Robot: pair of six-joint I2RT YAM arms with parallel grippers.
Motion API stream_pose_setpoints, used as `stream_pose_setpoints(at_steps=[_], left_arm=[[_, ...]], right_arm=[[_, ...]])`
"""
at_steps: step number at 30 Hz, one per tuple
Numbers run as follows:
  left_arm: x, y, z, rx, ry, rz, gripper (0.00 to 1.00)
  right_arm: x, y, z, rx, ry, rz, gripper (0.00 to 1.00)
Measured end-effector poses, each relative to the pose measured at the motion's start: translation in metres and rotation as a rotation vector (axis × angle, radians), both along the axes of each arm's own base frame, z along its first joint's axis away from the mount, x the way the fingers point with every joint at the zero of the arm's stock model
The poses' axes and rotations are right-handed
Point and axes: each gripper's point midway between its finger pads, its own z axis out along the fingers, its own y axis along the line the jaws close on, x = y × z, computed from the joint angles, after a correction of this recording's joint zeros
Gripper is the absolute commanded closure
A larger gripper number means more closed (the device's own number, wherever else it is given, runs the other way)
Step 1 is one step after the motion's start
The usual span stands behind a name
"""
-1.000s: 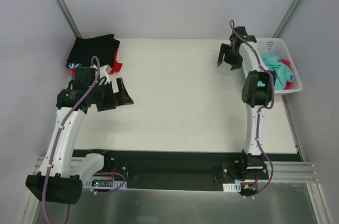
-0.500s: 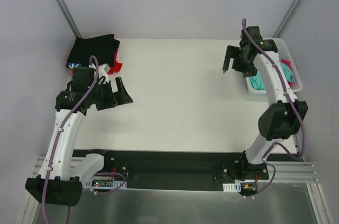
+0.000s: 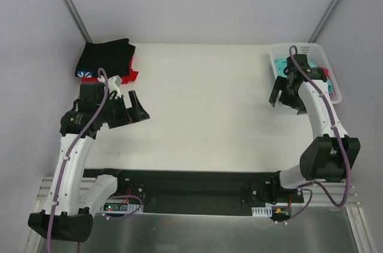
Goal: Fold and stack the t-shirts
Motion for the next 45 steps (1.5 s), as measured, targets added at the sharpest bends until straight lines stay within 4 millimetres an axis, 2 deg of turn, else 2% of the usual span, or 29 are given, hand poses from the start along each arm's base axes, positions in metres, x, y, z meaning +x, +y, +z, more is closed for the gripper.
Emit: stream_pose_setpoints(at_steps=[6, 13, 17, 21, 29, 37, 40, 43, 45], left_arm=[[-0.006, 0.0, 0.007, -0.007, -0.04, 0.003, 0.01], [-0.007, 0.0, 0.009, -0.007, -0.049, 0.003, 0.01], [-0.007, 0.0, 0.008, -0.006, -0.043, 0.004, 0.01], [-0.006, 0.0, 0.008, -0.005, -0.031, 0.004, 0.01], [-0.006, 0.001, 0.01, 0.001, -0.017, 0.007, 0.01], [-0.002, 0.002, 0.005, 0.01, 0.015, 0.012, 0.01], [-0.001, 0.004, 0.003, 0.017, 0.023, 0.017, 0.01], [0.0, 0.004, 0.002, 0.019, 0.03, 0.018, 0.01], [0.001, 0.003, 0.0, 0.02, 0.038, 0.016, 0.01]], right_arm=[[0.0, -0.018, -0.021, -0.018, 0.047, -0.064, 0.04], [0.018, -0.028, -0.065, -0.042, 0.159, -0.114, 0.03], [0.04, -0.033, -0.072, -0.059, 0.171, -0.126, 0.03], [0.071, -0.034, -0.067, -0.059, 0.136, -0.134, 0.02], [0.116, -0.036, -0.056, -0.053, 0.098, -0.14, 0.02], [0.136, -0.034, -0.042, -0.038, 0.056, -0.139, 0.01], [0.134, -0.031, -0.034, -0.029, 0.04, -0.137, 0.01], [0.13, -0.029, -0.016, -0.027, -0.004, -0.137, 0.01], [0.13, -0.033, 0.005, -0.048, -0.066, -0.148, 0.01]])
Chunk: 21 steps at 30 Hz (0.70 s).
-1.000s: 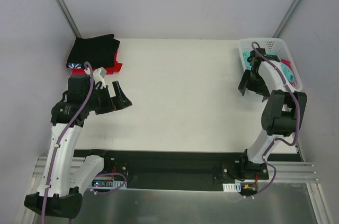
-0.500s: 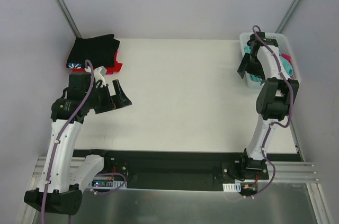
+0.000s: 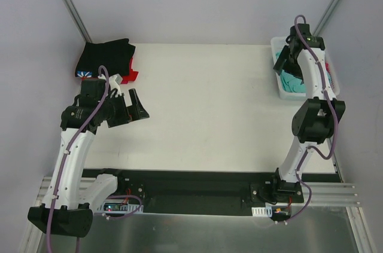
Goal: Fold and stack the t-shirts
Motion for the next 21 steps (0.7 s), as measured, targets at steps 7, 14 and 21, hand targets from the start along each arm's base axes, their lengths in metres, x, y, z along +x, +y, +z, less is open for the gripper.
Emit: stream_pose_setpoints(at_steps=[7, 14, 21], left_arm=[[0.002, -0.001, -0.002, 0.0, 0.007, -0.004, 0.01], [0.002, -0.001, -0.001, -0.002, 0.004, -0.007, 0.01], [0.002, -0.004, -0.001, -0.012, 0.013, -0.017, 0.01]], right_arm=[[0.029, -0.047, 0.033, -0.183, -0.155, -0.126, 0.01], [0.08, -0.099, -0.036, -0.256, -0.092, -0.164, 0.01], [0.081, -0.117, -0.083, -0.217, -0.013, -0.156, 0.46]])
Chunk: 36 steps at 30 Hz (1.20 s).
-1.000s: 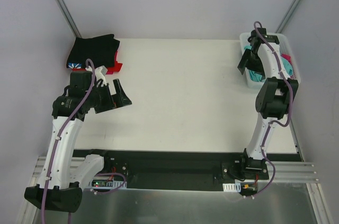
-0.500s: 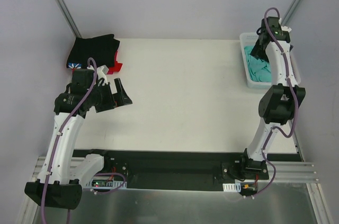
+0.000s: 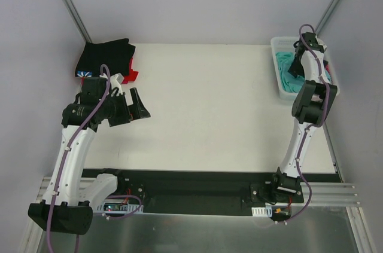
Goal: Fold and stack the t-shirts
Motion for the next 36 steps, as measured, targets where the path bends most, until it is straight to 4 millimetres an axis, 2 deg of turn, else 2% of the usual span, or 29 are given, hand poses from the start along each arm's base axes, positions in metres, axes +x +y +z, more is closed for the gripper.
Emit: stream_pose_setpoints(at_steps=[1, 3, 4, 11, 14, 16, 19, 21, 22, 23, 26, 30, 33, 36], left_arm=[[0.001, -0.001, 0.0, -0.003, 0.003, -0.003, 0.01], [0.003, -0.001, 0.0, -0.004, 0.011, -0.004, 0.01], [0.004, -0.001, 0.0, -0.005, 0.012, -0.004, 0.01], [0.003, -0.002, 0.004, -0.011, 0.001, -0.008, 0.01], [0.001, -0.002, 0.008, -0.014, -0.018, -0.008, 0.01], [-0.001, -0.003, 0.01, -0.018, -0.031, -0.008, 0.01], [-0.004, -0.005, 0.011, -0.035, -0.046, -0.01, 0.01], [-0.007, -0.006, 0.007, -0.045, -0.04, -0.002, 0.01], [-0.009, -0.006, 0.006, -0.049, -0.037, 0.001, 0.01], [-0.009, -0.006, 0.005, -0.052, -0.035, 0.004, 0.01], [-0.011, -0.008, 0.005, -0.075, -0.042, 0.013, 0.01], [-0.013, -0.011, 0.008, -0.101, -0.06, 0.016, 0.01], [-0.016, -0.012, 0.005, -0.109, -0.064, 0.022, 0.01], [-0.02, -0.012, 0.003, -0.115, -0.064, 0.029, 0.01]], right_arm=[[0.0, -0.001, -0.002, 0.008, -0.001, -0.003, 0.6], [0.0, -0.001, -0.005, 0.022, -0.004, -0.009, 0.95], [0.0, 0.0, -0.006, 0.025, -0.002, -0.008, 0.99], [-0.002, 0.003, -0.012, 0.047, -0.008, -0.029, 0.99], [-0.001, 0.007, 0.001, 0.059, -0.036, -0.021, 0.99], [0.0, 0.011, 0.023, 0.074, -0.084, -0.011, 0.99], [0.003, 0.027, 0.08, 0.126, -0.225, 0.033, 0.99], [0.0, 0.043, 0.135, 0.16, -0.363, 0.081, 0.99], [-0.011, 0.056, 0.184, 0.179, -0.477, 0.126, 0.99], [-0.014, 0.059, 0.196, 0.181, -0.507, 0.136, 0.99], [-0.041, 0.089, 0.296, 0.223, -0.767, 0.248, 0.99], [-0.081, 0.146, 0.4, 0.384, -1.07, 0.443, 0.98], [-0.101, 0.199, 0.45, 0.58, -1.191, 0.621, 0.98], [-0.121, 0.259, 0.469, 0.802, -1.182, 0.801, 0.98]])
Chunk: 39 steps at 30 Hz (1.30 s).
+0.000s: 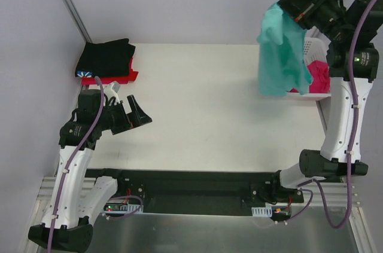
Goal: Fold and stack the t-shirts
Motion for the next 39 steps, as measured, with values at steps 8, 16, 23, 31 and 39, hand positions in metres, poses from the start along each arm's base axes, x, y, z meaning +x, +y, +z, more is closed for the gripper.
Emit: stream_pose_setpoints(at_steps=[8, 16, 23, 31, 39], left_arm=[[-0.003, 0.0, 0.0, -0.004, -0.008, 0.003, 0.01], [-0.002, 0.0, 0.001, -0.006, -0.009, 0.005, 0.01], [-0.001, 0.0, -0.001, -0.011, -0.012, 0.009, 0.01], [-0.002, 0.0, 0.0, -0.012, -0.019, 0.009, 0.01], [-0.002, -0.001, 0.0, -0.013, -0.019, 0.008, 0.01]], right_arm=[[-0.059, 0.063, -0.022, 0.086, 0.124, 0.328, 0.98], [-0.122, 0.075, -0.007, 0.066, 0.077, 0.429, 0.97], [-0.144, 0.101, -0.03, 0.049, 0.152, 0.539, 0.97], [-0.161, 0.131, -0.085, -0.015, 0.286, 0.634, 0.96], [-0.149, 0.142, -0.17, -0.127, 0.46, 0.598, 0.99]])
